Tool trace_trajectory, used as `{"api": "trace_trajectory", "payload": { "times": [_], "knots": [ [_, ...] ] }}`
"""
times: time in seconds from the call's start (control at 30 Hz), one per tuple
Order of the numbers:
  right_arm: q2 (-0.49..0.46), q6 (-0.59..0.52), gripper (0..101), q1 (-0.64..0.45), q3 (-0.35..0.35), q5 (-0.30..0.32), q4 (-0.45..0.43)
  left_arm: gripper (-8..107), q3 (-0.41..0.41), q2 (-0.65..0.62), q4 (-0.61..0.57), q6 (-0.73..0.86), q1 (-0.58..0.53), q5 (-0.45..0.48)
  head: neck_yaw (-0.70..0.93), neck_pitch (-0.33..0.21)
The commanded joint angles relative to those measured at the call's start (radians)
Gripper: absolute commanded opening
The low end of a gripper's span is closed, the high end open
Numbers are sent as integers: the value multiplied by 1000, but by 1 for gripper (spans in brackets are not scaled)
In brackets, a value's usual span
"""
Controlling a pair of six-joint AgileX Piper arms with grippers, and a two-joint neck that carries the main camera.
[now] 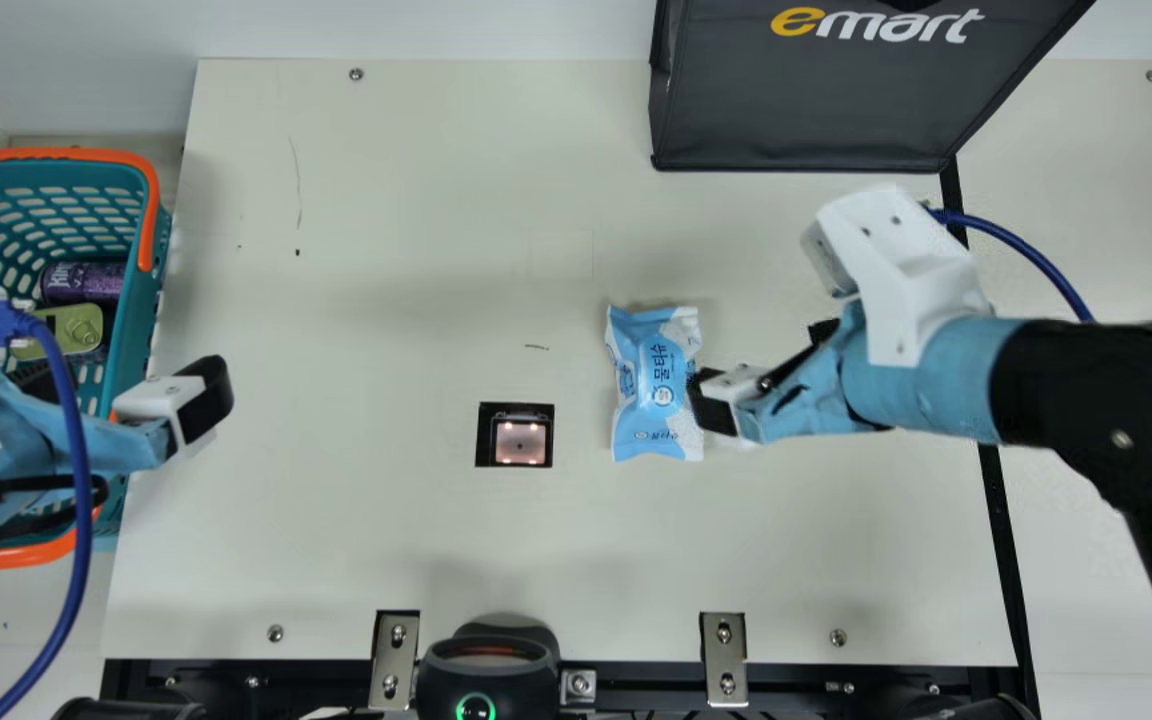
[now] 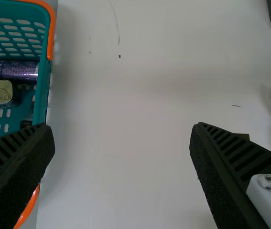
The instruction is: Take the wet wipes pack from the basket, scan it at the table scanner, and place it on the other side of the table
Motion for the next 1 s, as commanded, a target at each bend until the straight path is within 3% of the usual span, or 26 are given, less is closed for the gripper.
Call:
{"api": "trace_trajectory", "payload": {
  "times": [0.0, 0.33, 0.63, 0.97],
  "knots": [
    [52, 24, 95, 25, -10, -9, -7, 90, 0, 0, 0, 0, 0, 0, 0, -29],
    [210, 210, 95, 161, -65, -73, -122, 90, 0, 0, 0, 0, 0, 0, 0, -29],
    [311, 478, 95, 288, -77, -114, -304, 90, 0, 0, 0, 0, 0, 0, 0, -29],
    [399, 759, 95, 367, -70, -158, -389, 90, 0, 0, 0, 0, 0, 0, 0, -29]
  ]
}}
